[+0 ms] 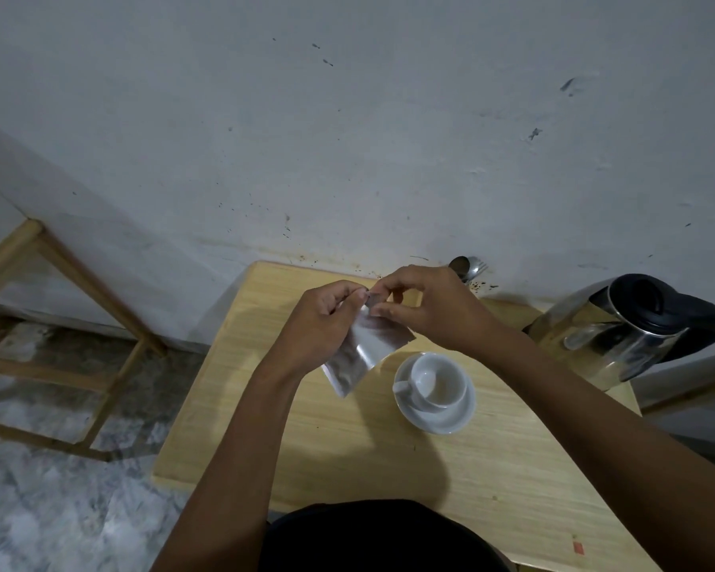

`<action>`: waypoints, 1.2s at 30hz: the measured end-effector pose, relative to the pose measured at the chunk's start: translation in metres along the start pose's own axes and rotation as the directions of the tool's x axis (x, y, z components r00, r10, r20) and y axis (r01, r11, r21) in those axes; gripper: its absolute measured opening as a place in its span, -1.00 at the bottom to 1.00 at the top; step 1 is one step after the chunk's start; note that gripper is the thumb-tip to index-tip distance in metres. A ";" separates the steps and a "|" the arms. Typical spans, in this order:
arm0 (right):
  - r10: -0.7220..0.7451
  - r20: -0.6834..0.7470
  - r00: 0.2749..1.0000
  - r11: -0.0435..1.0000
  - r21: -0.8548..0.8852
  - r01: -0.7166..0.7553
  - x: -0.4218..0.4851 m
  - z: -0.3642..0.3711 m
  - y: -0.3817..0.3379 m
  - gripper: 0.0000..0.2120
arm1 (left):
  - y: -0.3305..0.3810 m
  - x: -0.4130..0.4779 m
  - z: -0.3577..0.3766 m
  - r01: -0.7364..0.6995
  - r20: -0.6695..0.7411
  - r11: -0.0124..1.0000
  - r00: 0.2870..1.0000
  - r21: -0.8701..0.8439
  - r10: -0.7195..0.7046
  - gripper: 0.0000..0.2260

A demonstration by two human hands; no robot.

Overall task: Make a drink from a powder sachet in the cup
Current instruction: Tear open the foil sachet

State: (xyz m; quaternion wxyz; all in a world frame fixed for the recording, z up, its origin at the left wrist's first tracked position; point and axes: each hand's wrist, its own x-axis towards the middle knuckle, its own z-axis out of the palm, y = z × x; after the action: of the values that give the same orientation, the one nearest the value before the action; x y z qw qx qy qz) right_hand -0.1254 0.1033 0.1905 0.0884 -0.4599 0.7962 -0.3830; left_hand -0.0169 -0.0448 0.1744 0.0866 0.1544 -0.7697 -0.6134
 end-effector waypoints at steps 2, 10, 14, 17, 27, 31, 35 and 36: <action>0.082 0.002 0.997 0.995 0.064 -0.082 0.000 -0.001 -0.002 -0.92 | 0.001 0.001 -0.001 -0.030 0.004 0.999 1.000 0.013 0.030 -0.81; -0.307 -0.224 0.925 0.948 -0.158 0.277 0.000 0.017 0.009 -0.93 | 0.004 0.003 0.004 0.059 -0.043 0.986 0.997 -0.157 -0.067 -0.80; -0.361 -0.288 0.887 0.929 -0.190 0.316 -0.003 0.023 0.014 -0.95 | 0.002 0.003 0.004 0.138 0.003 0.969 0.990 -0.205 -0.140 -0.81; -0.238 -0.275 0.931 0.970 -0.121 0.212 -0.003 0.024 0.014 -0.93 | 0.001 0.003 -0.002 0.144 0.067 0.981 0.988 -0.127 -0.137 -0.80; -0.228 -0.388 0.893 0.973 -0.114 0.199 -0.004 0.037 0.015 -0.95 | -0.007 0.002 0.009 0.141 0.008 0.939 0.989 -0.312 -0.146 -0.81; -0.332 -0.468 0.819 0.941 -0.224 0.253 -0.010 0.043 0.015 -0.91 | -0.006 0.004 0.013 0.175 0.039 0.875 0.984 -0.452 -0.176 -0.78; -0.387 -0.545 0.744 0.919 -0.288 0.268 -0.010 0.044 0.005 -0.89 | -0.004 0.006 0.017 0.215 0.067 0.792 0.974 -0.571 -0.215 -0.81; -0.413 -0.535 0.737 0.909 -0.292 0.297 -0.009 0.044 0.002 -0.88 | -0.005 0.006 0.015 0.219 0.071 0.786 0.973 -0.578 -0.219 -0.82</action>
State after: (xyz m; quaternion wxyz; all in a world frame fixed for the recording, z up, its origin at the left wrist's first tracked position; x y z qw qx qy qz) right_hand -0.0996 0.0879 0.1570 -0.2797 -0.4693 0.7135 -0.4387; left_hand -0.0268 -0.0336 0.1654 0.0578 0.2083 -0.5217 -0.8253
